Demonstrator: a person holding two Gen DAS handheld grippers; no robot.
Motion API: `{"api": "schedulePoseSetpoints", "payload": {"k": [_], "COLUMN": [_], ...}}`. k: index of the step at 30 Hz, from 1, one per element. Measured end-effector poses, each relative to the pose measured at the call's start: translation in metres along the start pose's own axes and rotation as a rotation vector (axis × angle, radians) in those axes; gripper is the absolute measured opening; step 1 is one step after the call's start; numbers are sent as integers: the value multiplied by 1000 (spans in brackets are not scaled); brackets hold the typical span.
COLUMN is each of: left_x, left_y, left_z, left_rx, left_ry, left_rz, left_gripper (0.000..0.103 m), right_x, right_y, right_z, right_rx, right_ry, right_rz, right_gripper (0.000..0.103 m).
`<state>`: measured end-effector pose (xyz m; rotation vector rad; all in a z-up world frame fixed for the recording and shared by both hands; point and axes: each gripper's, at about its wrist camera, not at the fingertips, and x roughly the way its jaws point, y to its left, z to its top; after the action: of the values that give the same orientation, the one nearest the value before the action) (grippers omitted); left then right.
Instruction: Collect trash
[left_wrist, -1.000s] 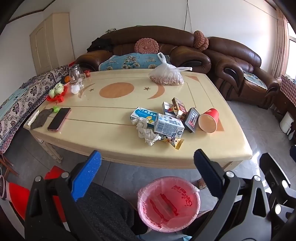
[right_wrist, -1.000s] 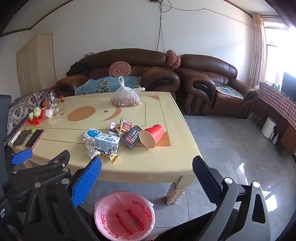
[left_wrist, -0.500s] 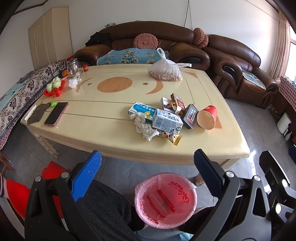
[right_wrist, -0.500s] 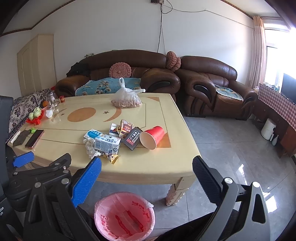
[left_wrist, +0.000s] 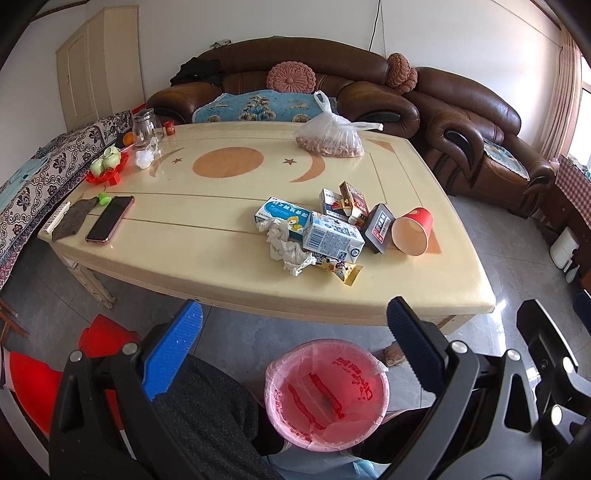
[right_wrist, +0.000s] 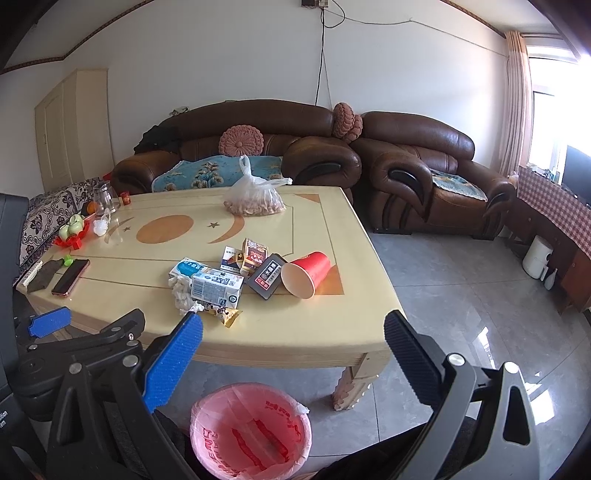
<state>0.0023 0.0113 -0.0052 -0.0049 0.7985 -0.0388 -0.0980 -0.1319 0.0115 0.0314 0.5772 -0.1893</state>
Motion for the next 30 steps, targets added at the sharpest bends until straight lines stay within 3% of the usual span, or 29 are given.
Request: {"api": "schedulePoseSetpoints", "payload": {"k": [30], "left_x": [-1], "left_y": [-1], "left_z": [1], "left_rx": [-5], "left_ry": [11], "left_rz": [7], "left_gripper": [98], "right_x": [0], "right_y": [-2], "right_z": [2], "right_rx": [8], "right_ry": [2], "right_rz": [10], "right_gripper": [96]}}
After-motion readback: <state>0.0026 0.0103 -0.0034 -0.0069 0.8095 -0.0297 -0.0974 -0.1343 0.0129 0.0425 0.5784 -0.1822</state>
